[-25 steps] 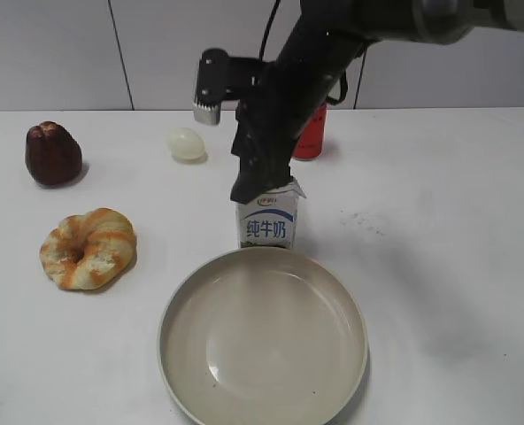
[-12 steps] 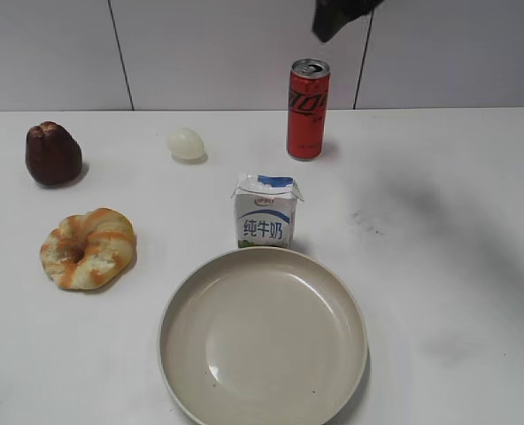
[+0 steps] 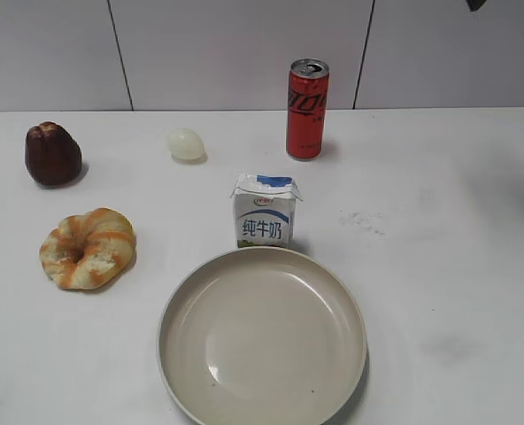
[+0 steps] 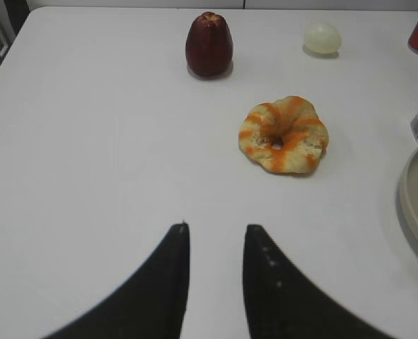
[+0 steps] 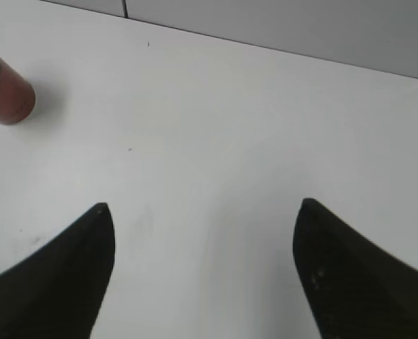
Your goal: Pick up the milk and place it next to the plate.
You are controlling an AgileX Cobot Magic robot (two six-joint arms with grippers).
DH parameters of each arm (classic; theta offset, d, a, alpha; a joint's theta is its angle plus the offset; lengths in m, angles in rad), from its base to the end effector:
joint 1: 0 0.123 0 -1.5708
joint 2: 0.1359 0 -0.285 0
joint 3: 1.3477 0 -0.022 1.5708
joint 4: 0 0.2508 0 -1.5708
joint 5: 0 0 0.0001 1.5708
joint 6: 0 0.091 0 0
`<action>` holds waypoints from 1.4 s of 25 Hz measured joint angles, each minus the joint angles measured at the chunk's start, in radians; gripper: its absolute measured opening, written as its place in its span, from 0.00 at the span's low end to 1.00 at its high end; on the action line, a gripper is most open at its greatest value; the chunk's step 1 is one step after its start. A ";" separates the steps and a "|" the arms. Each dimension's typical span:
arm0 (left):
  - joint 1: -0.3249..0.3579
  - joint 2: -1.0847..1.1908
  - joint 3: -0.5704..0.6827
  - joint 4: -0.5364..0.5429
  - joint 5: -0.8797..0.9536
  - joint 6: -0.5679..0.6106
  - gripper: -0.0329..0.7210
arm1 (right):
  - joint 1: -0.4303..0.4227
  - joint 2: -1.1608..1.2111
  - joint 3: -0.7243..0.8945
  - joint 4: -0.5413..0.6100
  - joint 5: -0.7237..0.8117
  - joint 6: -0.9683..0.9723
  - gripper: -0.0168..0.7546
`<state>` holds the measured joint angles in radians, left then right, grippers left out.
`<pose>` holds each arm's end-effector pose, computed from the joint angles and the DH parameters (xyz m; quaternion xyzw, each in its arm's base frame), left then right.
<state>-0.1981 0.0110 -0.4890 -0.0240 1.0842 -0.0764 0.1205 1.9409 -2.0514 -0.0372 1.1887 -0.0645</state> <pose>-0.0033 -0.0013 0.2724 0.0531 0.8632 -0.0806 0.4956 0.4268 0.0485 0.3670 -0.0902 0.9539 -0.0105 0.2862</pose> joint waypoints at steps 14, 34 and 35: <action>0.000 0.000 0.000 0.000 0.000 0.000 0.32 | -0.012 -0.682 0.733 -0.010 -0.049 0.005 0.79; 0.000 0.000 0.000 0.000 0.000 0.000 0.32 | -0.012 -1.562 1.552 -0.010 -0.263 0.023 0.79; 0.000 0.000 0.000 0.000 0.000 0.000 0.32 | -0.012 -1.598 1.573 -0.009 -0.264 0.023 0.79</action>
<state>-0.1981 0.0110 -0.4890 -0.0240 1.0842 -0.0764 0.1086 0.3434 -0.4786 -0.0465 0.9248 -0.0418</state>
